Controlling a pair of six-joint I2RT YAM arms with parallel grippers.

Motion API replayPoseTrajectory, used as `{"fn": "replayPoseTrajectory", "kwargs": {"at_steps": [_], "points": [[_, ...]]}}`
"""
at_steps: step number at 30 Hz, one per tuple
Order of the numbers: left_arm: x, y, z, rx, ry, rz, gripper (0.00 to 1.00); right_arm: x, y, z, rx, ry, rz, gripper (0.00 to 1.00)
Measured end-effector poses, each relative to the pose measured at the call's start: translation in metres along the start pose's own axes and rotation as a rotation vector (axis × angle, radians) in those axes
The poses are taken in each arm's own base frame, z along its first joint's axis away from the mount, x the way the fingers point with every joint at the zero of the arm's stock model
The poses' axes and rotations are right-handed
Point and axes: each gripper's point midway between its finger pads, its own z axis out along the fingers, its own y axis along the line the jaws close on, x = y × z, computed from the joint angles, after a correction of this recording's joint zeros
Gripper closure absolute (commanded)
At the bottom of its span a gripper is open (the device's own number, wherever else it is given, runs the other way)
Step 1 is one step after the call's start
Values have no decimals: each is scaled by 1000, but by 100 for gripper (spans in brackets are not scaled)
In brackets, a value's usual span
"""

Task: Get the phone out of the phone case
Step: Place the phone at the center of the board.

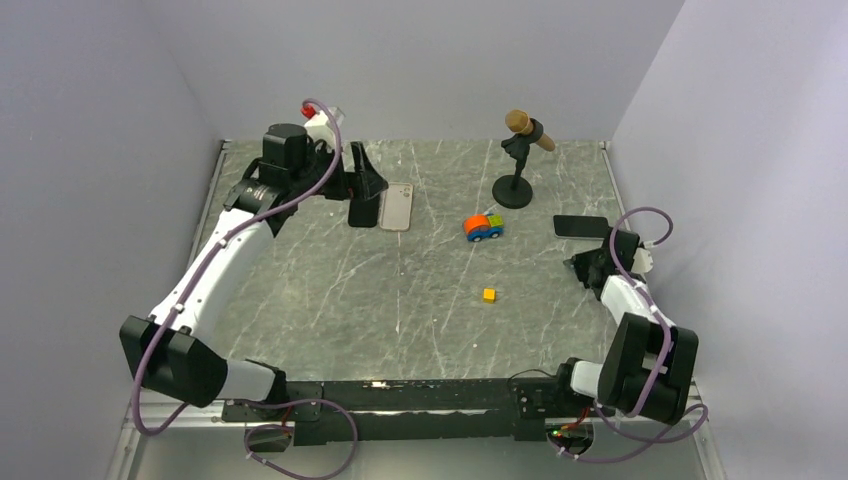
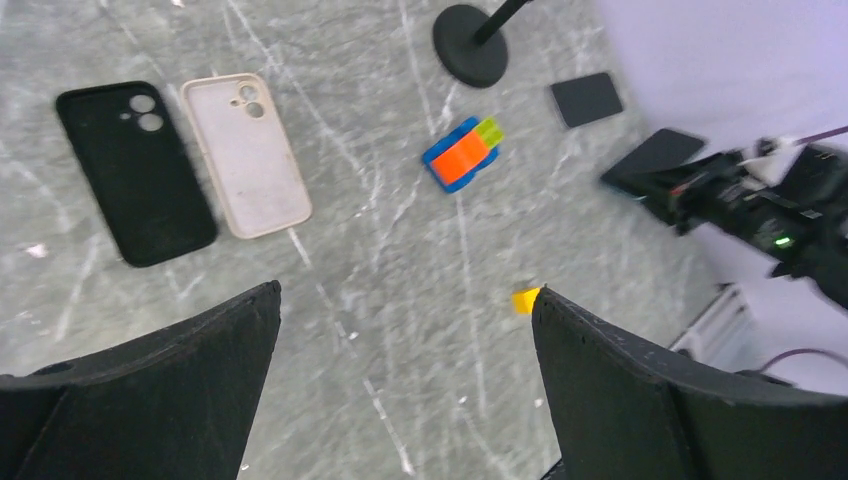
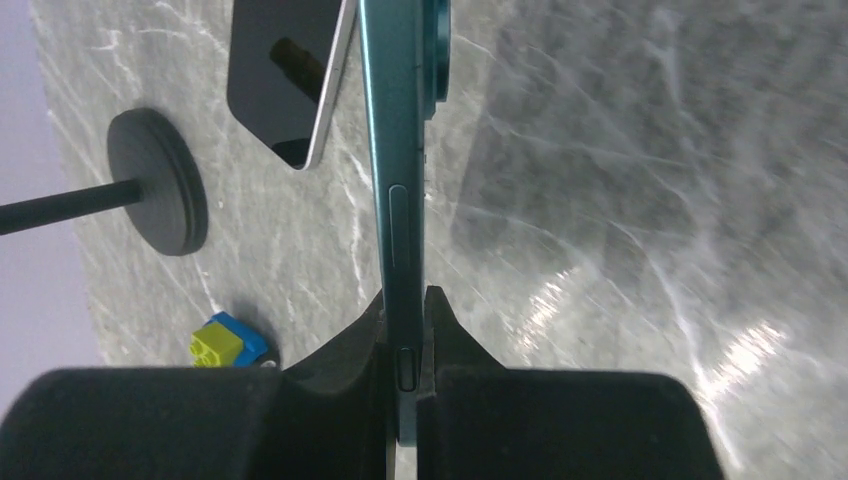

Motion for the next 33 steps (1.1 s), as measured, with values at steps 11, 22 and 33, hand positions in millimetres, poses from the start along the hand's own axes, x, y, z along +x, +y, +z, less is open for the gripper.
{"fn": "replayPoseTrajectory", "kwargs": {"at_steps": [11, 22, 33], "points": [[3, 12, 12, 91, -9, -227, 1, 3, 3, 36, -99, 56, 141, 92], [-5, 11, 13, 148, -22, -269, 1, 7, 15, 58, -187, 103, 247, 63], [-3, 12, 19, 178, 0, -296, 1, 2, 40, 50, -277, 123, 252, 8]]}}
